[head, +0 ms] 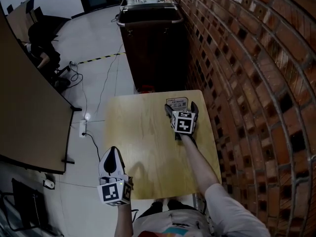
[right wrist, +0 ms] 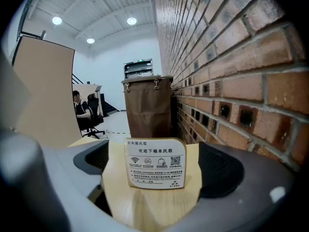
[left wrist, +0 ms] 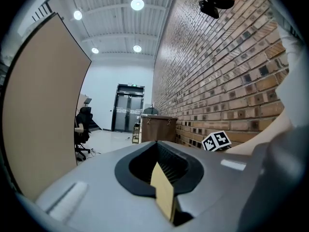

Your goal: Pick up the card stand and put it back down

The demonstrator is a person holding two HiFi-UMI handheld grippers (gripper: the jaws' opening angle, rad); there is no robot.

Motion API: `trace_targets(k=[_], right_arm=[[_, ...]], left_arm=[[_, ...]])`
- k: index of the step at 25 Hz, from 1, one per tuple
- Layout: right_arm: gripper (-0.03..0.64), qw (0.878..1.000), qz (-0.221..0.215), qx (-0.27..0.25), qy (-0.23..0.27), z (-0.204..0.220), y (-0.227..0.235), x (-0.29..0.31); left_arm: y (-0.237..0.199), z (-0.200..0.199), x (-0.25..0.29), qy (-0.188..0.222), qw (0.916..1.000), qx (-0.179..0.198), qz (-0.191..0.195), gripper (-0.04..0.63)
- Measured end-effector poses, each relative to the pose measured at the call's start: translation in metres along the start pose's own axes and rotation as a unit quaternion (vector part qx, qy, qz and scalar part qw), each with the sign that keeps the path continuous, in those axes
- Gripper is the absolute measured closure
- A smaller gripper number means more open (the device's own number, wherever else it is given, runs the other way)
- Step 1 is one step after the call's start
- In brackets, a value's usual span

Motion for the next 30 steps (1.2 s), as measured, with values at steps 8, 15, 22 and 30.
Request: trace_targets(k=[8,15,22,30], right_arm=[[0.606,0.990,-0.013,0.021,0.142,-0.044,-0.019,-0.135],[0.606,0.957,-0.118,0.074,0.256,-0.070,-0.050,-0.275],[0.606,0.947,-0.139,0.029,0.288,-0.070,-0.066,-0.339],[0.606,0.950,-0.138,0.019,0.280,-0.066,-0.070,-0.345]], left_arm=[[0.029,-0.013,-0.008,0.030,0.9990,0.001,0.033,0.589],[0.065,-0.032,-0.025,0.064,0.9948,0.013,0.078,0.589],[0.079,-0.056,-0.036,0.104,0.9894,0.022,0.099,0.589],[0.080,-0.070,-0.042,0.122,0.9870,0.019,0.102,0.590]])
Point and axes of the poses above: the fingertips, and each gripper's own axes: x forward along the fingers, y to its right, z out of its underside, the point moved 6 cm from there along -x, backward along the fingers, and after that the axes turned 3 degrees about -x, right-handed, at the moved point
